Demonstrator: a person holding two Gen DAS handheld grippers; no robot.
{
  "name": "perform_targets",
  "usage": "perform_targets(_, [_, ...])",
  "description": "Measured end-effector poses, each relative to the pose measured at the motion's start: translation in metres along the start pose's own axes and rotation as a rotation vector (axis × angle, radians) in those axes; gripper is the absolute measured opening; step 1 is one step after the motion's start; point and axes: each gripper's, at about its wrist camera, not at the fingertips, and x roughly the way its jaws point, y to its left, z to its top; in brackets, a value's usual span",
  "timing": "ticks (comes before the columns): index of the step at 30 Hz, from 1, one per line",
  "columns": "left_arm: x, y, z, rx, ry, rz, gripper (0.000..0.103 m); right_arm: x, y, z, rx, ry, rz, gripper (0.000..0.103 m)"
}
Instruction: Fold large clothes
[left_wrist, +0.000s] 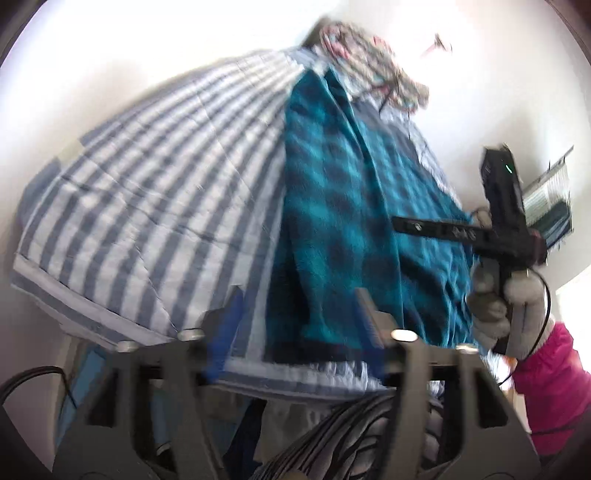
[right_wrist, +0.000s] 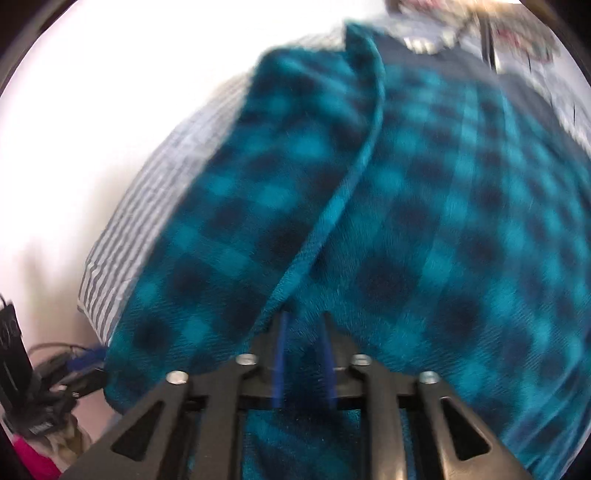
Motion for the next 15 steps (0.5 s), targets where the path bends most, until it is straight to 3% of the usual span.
perform_targets(4, [0.019,0.01,0.003,-0.059,0.047,-0.031,0.063,-0.012,0.022,0.002,-0.105,-0.068,-0.016,0.029])
perform_targets(8, [0.034,0.014,0.001,-0.086,0.068,-0.05,0.061,-0.007,0.031,0.014,-0.11,-0.133,-0.042,0.029])
perform_targets(10, [0.041,0.013,0.001,-0.098,0.085,-0.063,0.042,-0.004,0.029,0.025,-0.096,-0.14,-0.028,0.029])
perform_targets(11, [0.045,0.013,0.0,-0.094,0.099,-0.065,0.019,-0.001,0.03,0.03,-0.095,-0.142,-0.033,0.029])
perform_targets(12, [0.048,0.012,0.0,-0.084,0.106,-0.068,0.011,0.001,0.03,0.037,-0.097,-0.141,-0.045,0.029])
perform_targets(15, [0.045,0.009,-0.004,-0.063,0.084,-0.078,0.007,0.008,0.015,0.058,-0.075,-0.124,-0.052,0.017])
